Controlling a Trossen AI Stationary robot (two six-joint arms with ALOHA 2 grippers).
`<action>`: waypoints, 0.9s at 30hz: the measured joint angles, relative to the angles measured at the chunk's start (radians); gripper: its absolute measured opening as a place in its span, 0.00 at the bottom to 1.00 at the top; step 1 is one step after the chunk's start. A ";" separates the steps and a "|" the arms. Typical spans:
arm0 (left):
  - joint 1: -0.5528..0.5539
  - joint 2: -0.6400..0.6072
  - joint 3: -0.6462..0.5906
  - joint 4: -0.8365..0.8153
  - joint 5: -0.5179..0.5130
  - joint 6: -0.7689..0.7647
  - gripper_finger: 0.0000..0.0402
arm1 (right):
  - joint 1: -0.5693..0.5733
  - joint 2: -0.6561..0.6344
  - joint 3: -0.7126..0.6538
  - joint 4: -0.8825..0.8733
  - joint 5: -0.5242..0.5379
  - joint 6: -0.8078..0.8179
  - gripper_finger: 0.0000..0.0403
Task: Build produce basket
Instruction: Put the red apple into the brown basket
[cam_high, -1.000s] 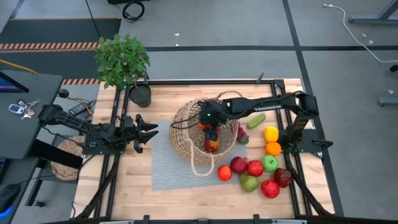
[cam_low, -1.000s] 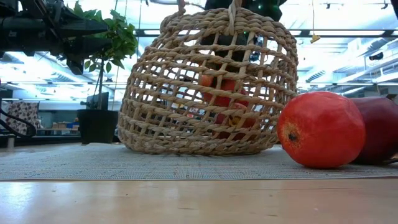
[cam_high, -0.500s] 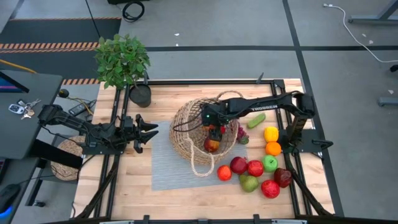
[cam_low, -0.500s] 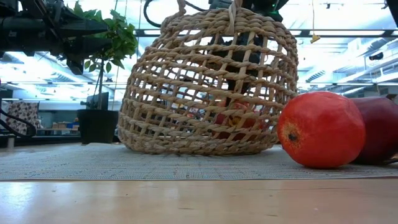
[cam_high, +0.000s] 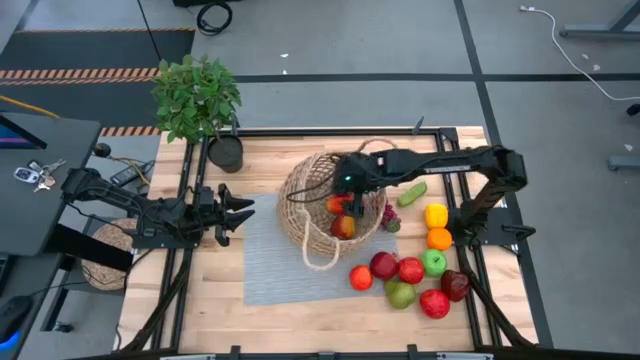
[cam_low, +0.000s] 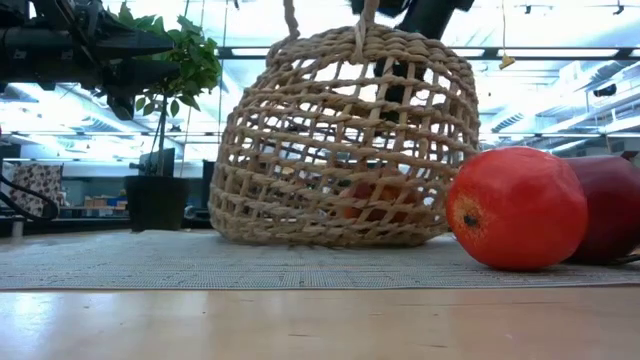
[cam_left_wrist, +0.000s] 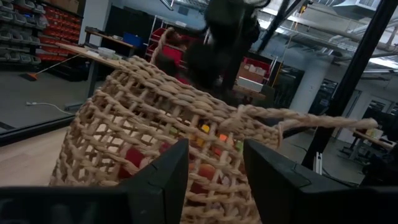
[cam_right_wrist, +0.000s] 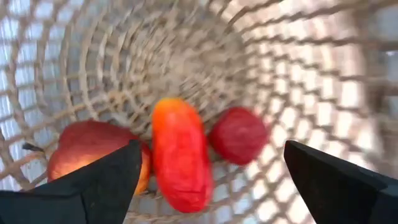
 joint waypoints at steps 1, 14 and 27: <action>0.000 0.000 0.000 0.000 0.000 0.000 0.40 | 0.000 -0.024 0.000 -0.001 0.018 0.001 0.98; 0.000 0.000 0.000 0.000 0.000 0.000 0.40 | 0.031 -0.340 0.000 0.161 0.114 0.059 0.97; 0.000 0.000 0.000 0.000 0.000 0.000 0.40 | 0.207 -0.477 0.000 -0.100 0.127 0.365 0.97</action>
